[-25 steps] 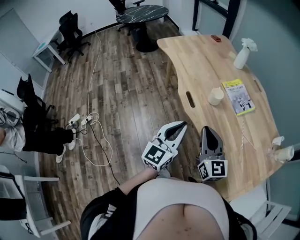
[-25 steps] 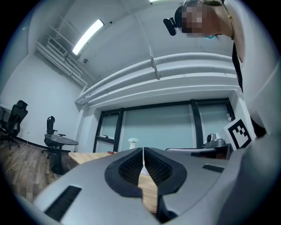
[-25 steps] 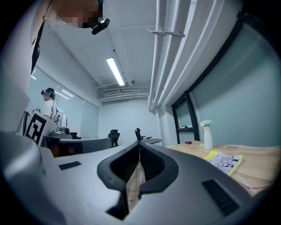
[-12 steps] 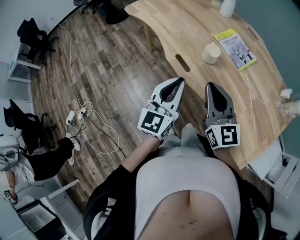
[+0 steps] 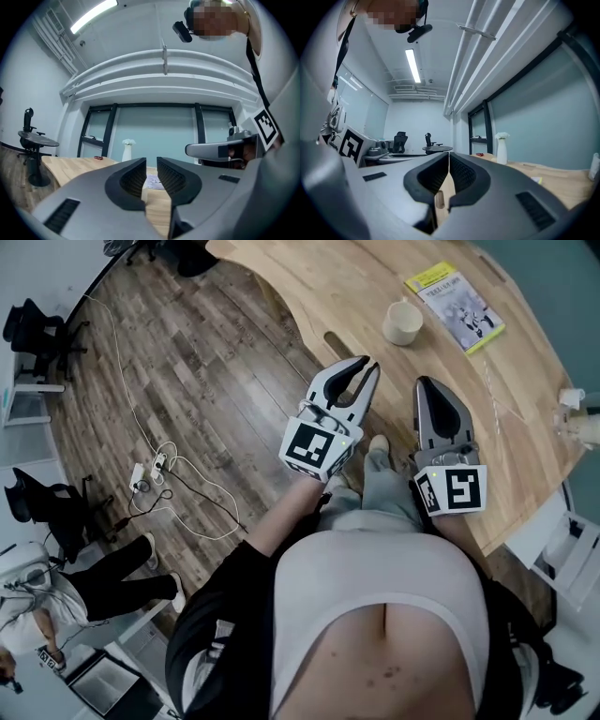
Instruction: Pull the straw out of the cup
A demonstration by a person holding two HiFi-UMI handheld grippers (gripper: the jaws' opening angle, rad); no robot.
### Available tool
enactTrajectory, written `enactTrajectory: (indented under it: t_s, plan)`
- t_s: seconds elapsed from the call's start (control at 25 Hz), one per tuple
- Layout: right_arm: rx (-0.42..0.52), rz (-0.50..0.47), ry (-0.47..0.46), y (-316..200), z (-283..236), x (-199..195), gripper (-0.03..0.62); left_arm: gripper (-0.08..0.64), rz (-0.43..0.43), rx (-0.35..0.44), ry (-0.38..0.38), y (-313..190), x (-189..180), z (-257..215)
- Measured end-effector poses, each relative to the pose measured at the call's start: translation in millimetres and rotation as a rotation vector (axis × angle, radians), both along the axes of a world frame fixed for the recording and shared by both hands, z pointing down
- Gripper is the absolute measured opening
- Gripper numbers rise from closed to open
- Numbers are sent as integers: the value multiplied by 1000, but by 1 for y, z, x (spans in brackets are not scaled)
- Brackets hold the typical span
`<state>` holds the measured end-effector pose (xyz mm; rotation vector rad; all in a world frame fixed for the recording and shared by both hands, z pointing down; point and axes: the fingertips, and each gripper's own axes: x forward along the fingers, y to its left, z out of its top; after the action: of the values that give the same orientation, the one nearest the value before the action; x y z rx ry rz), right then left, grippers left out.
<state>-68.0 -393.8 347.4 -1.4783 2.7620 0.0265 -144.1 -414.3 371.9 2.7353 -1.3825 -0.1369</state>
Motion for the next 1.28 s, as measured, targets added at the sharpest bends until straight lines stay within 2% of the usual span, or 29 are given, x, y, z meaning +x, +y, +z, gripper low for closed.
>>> enactTrajectory:
  t_s: [0.08, 0.16, 0.76, 1.28]
  plan:
    - [-7, 15, -6, -10, 2, 8, 31, 116, 9, 1, -17, -17, 9, 4]
    - [-7, 30, -13, -18, 2, 17, 31, 140, 13, -2, -29, -34, 17, 9]
    - [-69, 66, -38, -43, 23, 48, 31, 152, -33, -114, -92, -113, 45, 80]
    - [-108, 62, -34, -56, 37, 61, 31, 152, -43, -164, -123, -145, 59, 108]
